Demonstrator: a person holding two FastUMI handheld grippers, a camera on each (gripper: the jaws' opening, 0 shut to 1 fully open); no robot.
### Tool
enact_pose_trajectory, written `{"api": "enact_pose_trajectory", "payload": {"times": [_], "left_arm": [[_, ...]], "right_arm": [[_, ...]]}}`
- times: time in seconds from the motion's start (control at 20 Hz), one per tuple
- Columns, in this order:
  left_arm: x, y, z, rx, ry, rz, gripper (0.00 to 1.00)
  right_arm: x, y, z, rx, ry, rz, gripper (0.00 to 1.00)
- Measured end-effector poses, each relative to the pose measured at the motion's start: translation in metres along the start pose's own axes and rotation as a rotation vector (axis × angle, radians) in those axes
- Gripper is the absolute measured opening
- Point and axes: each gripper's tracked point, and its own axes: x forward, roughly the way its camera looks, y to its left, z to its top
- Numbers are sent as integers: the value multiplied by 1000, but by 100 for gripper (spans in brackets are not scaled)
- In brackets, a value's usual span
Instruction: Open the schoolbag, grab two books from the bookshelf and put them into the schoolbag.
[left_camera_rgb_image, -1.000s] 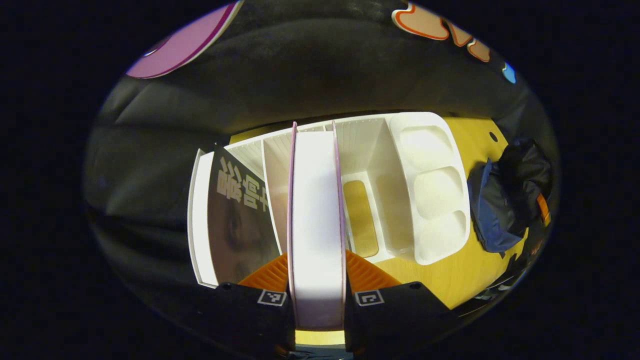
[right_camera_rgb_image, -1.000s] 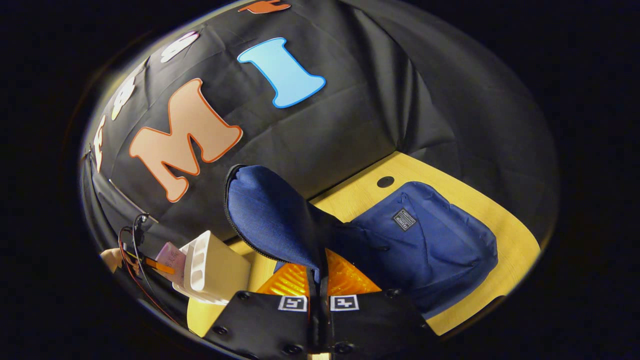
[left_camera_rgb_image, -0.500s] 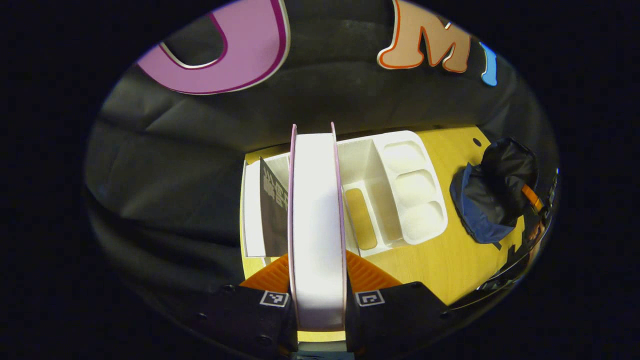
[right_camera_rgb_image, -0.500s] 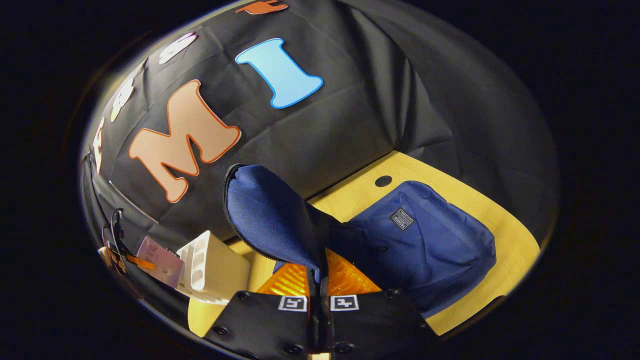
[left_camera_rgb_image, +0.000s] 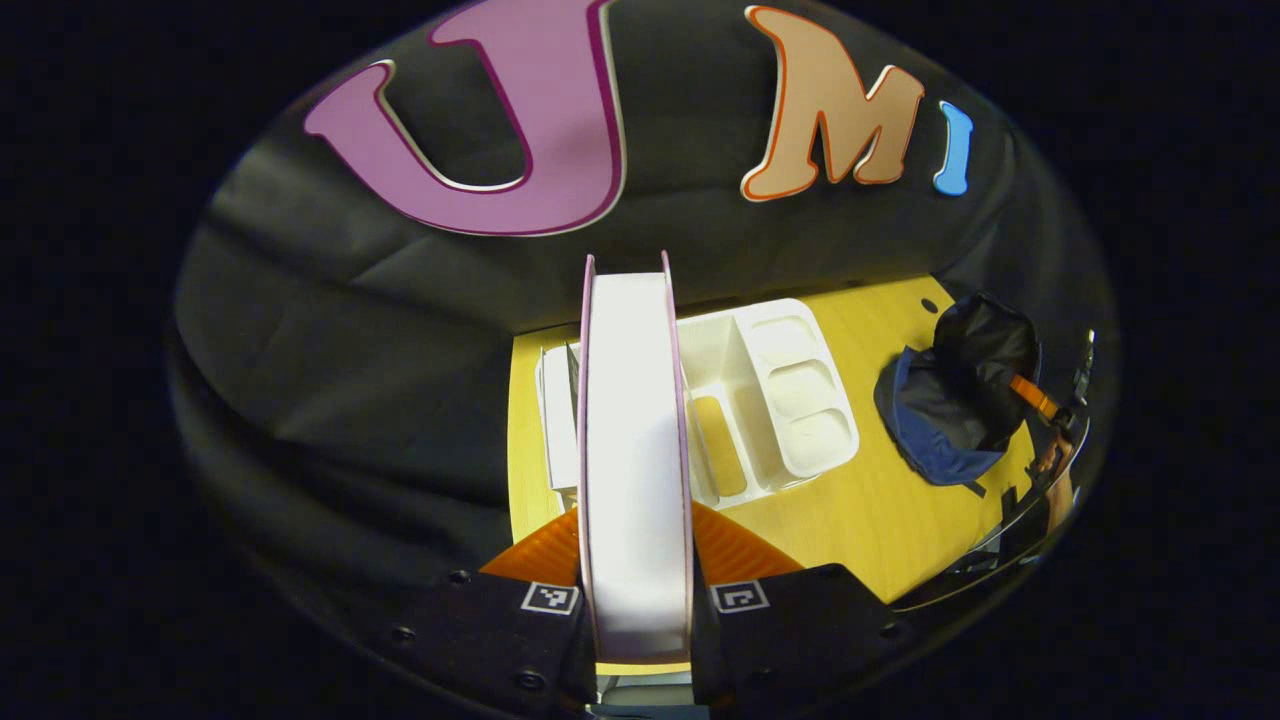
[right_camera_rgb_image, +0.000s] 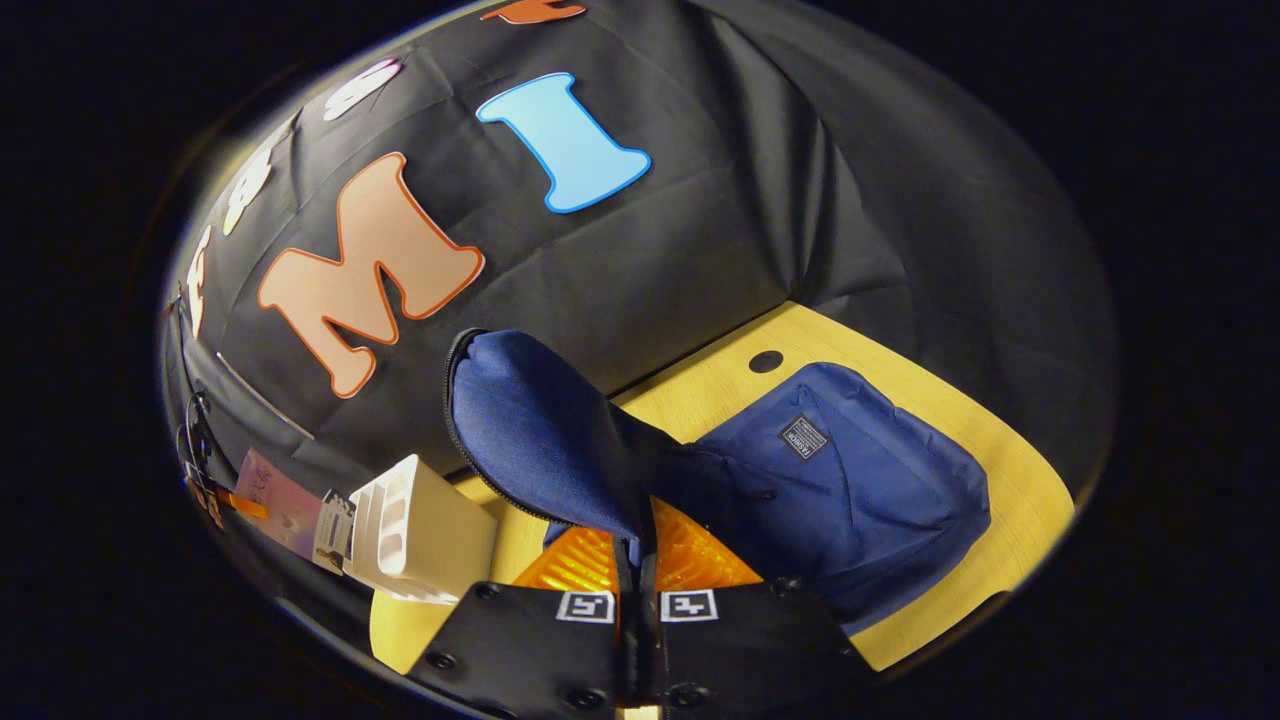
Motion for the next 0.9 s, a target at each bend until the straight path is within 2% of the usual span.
{"api": "enact_pose_trajectory", "payload": {"times": [0.25,0.35,0.5,0.9], "left_arm": [[-5,-20,-5,-105,-30,-105,33],[-5,-37,-7,-152,-41,-154,31],[-1,-55,-7,-224,-52,-215,34],[5,-133,15,-374,-99,-441,33]], "right_arm": [[1,-1,-2,5,1,0,3],[1,0,-2,14,9,2,3],[1,0,-1,12,11,3,3],[1,-1,0,35,25,10,3]]}}
